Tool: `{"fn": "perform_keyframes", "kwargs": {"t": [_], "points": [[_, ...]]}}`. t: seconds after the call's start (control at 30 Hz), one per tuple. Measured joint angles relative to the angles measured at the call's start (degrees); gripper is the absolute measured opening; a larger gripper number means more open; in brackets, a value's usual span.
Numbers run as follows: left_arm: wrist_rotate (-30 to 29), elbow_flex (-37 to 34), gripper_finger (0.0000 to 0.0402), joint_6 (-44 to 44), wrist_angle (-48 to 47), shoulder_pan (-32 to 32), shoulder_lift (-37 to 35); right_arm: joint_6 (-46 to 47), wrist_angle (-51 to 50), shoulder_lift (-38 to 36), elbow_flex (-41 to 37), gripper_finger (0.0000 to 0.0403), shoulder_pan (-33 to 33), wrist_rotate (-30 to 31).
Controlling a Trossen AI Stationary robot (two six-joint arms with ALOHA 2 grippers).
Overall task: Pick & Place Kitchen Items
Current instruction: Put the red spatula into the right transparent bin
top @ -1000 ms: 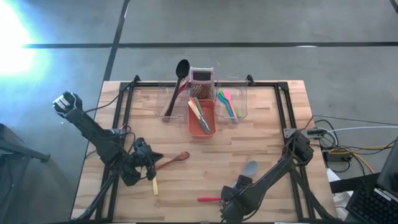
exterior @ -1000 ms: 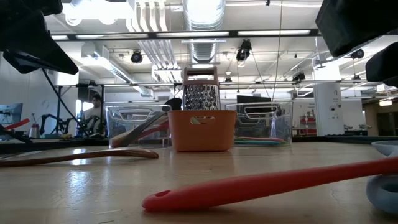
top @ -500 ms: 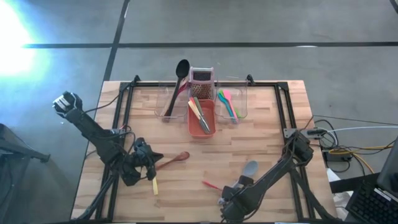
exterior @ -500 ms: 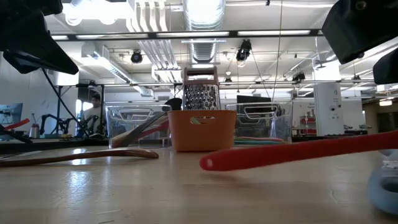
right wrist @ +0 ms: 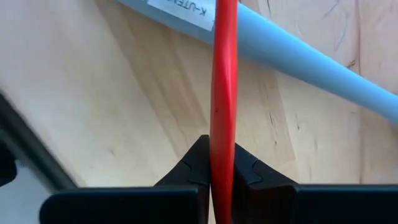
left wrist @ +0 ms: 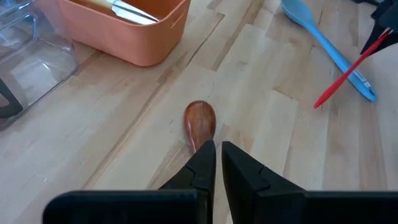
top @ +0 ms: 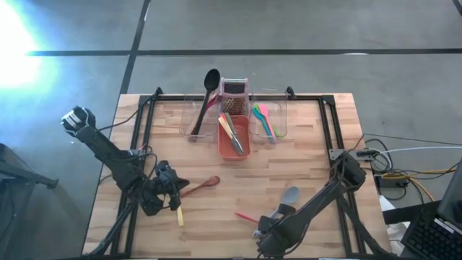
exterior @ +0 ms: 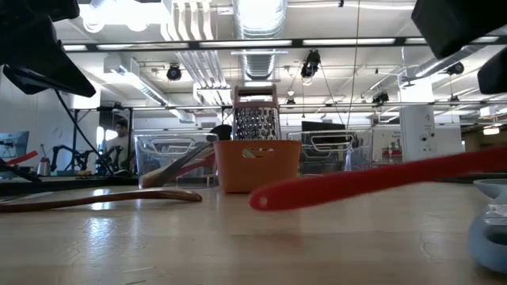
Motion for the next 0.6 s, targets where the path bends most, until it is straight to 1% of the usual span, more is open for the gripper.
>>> {"fn": "perform_keyframes", "kwargs": {"t": [0.13,0.23,0.3,0.43,0.5,0.6], "points": [[0.3,0.0,0.0030,0.0,0.1,0.0,0.0,-0.2,0.1,-1.6,0.0,0.0011,0.0,0.1],[3.8,0.6,0.0027,1.9,0.0,0.2,0.0,-0.2,0.0,-2.4,0.0,0.0011,0.0,0.2],[6.2,1.5,0.0027,5.3,0.5,0.3,0.0,-0.6,-0.1,-2.8,0.2,0.0011,0.0,0.2],[11.1,3.8,0.0033,15.8,3.0,0.6,0.0,-2.6,-0.5,-3.4,1.3,0.0011,-0.1,0.2],[14.1,5.0,0.0040,20.2,3.9,1.2,0.0,-3.5,-0.5,-3.4,2.0,0.0011,-0.4,0.1],[17.2,6.7,0.0062,24.8,4.0,2.8,0.2,-5.0,-2.2,-3.5,3.2,0.0011,-0.9,0.1]]}}
